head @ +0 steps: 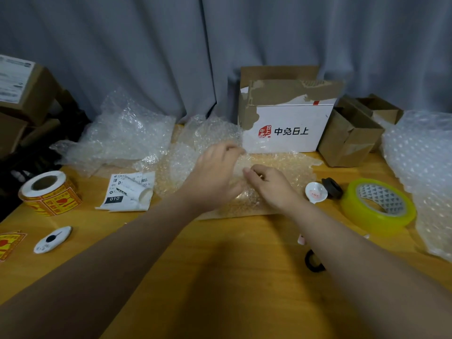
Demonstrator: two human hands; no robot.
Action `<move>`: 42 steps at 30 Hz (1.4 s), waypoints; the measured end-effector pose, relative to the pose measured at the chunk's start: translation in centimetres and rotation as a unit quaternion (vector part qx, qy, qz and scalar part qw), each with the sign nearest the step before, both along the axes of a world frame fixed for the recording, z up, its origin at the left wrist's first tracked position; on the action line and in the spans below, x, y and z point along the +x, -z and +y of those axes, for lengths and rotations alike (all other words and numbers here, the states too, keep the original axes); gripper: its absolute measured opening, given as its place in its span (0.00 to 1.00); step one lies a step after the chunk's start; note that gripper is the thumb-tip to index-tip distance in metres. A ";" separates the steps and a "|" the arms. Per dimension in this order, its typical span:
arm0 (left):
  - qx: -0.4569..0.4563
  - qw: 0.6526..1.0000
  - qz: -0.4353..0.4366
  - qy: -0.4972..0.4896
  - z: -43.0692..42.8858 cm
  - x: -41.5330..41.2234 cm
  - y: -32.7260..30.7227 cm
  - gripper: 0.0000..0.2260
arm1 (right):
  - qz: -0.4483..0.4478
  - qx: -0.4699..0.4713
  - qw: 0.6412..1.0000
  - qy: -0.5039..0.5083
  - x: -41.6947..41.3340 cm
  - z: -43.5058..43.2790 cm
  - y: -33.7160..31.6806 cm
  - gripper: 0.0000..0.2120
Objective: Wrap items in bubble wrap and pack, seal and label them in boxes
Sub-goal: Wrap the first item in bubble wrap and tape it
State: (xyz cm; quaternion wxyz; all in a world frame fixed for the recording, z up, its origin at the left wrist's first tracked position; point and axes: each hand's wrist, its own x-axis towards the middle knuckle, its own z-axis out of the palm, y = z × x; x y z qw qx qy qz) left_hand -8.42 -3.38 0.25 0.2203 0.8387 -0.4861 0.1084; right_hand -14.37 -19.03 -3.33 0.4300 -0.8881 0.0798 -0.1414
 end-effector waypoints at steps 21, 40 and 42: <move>0.210 0.967 -0.138 -0.042 -1.9 -1.8 2.3 0.37 | 0.237 0.259 0.904 0.244 -4.7 -2.4 -2.4 0.28; 0.235 0.968 -0.086 -0.015 -2.1 -1.0 1.2 0.38 | 0.009 0.078 0.988 0.133 -3.8 -1.4 -2.2 0.15; 0.229 0.970 -0.085 -0.016 -2.0 -0.8 1.3 0.38 | 0.029 0.088 0.989 0.114 -3.7 -1.9 -2.6 0.15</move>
